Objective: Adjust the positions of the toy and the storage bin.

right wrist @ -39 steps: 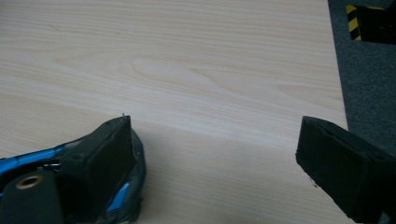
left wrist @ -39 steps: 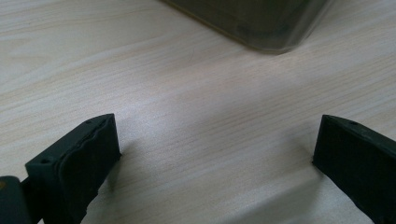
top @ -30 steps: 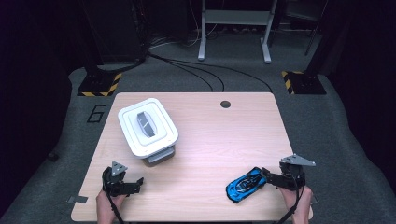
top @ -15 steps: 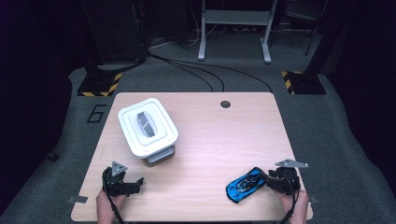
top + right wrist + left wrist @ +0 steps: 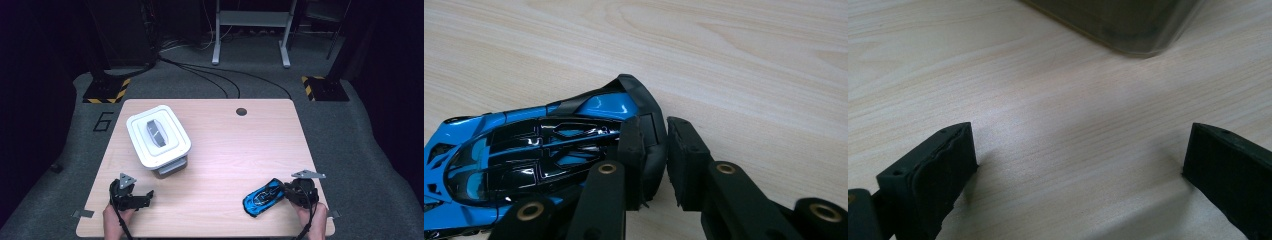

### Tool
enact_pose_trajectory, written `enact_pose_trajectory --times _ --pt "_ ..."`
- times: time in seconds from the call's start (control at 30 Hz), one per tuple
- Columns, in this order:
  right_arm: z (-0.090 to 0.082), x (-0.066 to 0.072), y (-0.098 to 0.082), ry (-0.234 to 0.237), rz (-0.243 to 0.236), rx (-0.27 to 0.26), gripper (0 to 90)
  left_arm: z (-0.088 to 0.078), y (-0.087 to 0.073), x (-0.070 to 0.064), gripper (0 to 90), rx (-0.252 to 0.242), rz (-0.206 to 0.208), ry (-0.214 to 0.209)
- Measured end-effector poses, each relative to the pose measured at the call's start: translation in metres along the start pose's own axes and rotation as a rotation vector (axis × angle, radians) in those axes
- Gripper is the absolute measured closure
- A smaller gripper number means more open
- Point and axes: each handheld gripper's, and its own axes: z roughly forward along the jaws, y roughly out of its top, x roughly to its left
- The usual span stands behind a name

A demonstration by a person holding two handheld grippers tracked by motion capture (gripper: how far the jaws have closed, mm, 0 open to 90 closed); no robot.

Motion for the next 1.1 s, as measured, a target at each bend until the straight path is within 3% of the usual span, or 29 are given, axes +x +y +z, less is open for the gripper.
enact_pose_trajectory --times 0.1,0.27,0.63,1.1 --pt "0.001 0.0 0.002 -0.002 -0.011 0.005 77.4 0.0 0.0 0.0 0.5 0.0 0.0 0.0" --pt "0.007 -0.001 0.01 0.007 -0.087 -0.001 77.3 0.0 0.0 0.0 0.6 0.0 0.0 0.0" --pt "0.026 -0.003 0.035 0.036 -0.183 0.019 76.7 0.0 0.0 -0.001 0.5 -0.007 -0.009 0.001" --pt "0.04 -0.003 0.053 0.06 -0.204 0.02 75.8 0.001 0.0 -0.001 0.5 -0.01 -0.013 0.001"
